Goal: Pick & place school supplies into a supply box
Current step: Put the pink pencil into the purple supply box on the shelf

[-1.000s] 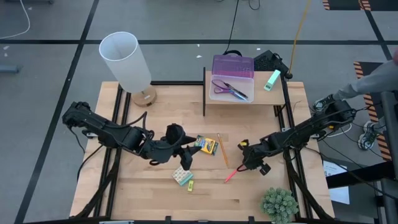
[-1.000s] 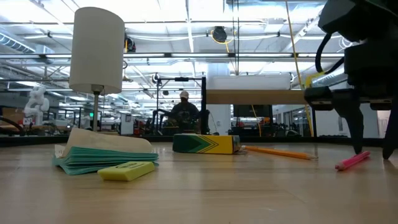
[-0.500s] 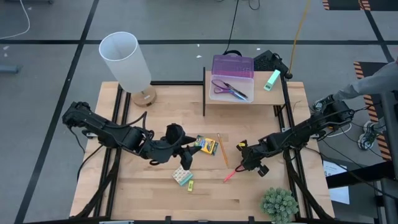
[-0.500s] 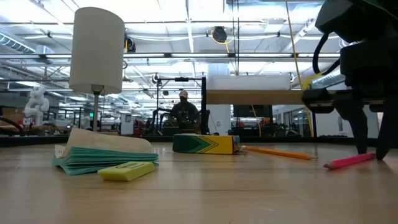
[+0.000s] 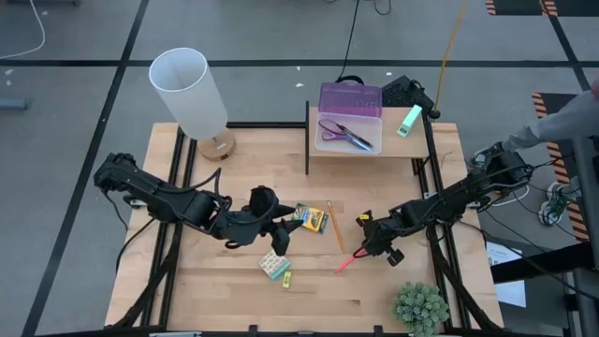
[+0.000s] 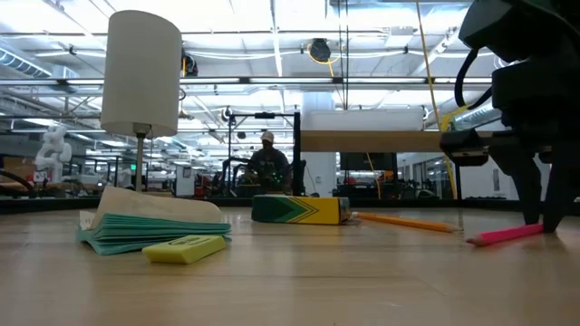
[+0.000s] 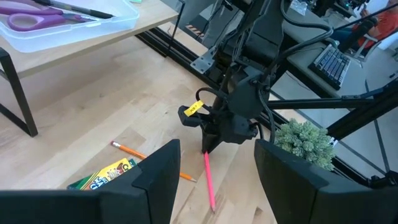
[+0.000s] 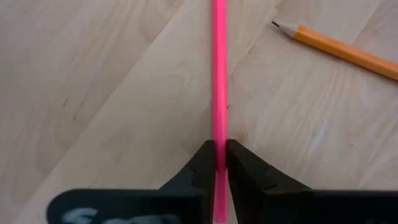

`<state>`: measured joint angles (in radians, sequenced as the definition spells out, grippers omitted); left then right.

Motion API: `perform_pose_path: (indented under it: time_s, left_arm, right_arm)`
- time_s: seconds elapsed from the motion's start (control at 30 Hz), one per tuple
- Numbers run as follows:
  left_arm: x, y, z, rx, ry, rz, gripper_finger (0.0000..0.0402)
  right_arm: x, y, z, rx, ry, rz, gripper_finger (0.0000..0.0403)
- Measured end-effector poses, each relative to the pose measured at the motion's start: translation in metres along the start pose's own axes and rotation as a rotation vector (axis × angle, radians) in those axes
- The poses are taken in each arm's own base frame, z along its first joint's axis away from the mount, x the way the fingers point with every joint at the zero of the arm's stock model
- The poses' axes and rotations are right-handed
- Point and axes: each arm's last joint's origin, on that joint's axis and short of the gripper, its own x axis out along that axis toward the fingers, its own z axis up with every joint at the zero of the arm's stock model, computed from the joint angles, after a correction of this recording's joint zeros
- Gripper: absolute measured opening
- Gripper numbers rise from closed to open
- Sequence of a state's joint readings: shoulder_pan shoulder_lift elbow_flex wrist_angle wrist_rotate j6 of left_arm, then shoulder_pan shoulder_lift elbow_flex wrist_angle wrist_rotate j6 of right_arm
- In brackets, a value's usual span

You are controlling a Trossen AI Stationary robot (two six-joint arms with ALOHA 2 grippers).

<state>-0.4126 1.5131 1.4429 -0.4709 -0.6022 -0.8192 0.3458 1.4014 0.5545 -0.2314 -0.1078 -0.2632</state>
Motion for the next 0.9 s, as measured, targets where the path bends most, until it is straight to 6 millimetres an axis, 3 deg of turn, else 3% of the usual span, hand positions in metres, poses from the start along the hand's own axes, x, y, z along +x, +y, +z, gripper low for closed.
perform_pose_path:
  time_s: [0.4, 0.9]
  left_arm:
    - [0.0, 0.0, 0.0, -0.003, 0.0, 0.0, 0.0209]
    - [0.0, 0.0, -0.001, -0.015, 0.023, -0.016, 0.0209]
  right_arm:
    - [-0.006, 0.001, 0.002, 0.099, -0.039, -0.009, 0.0024]
    - [-0.051, 0.003, 0.013, 0.383, -0.242, -0.012, 0.0024]
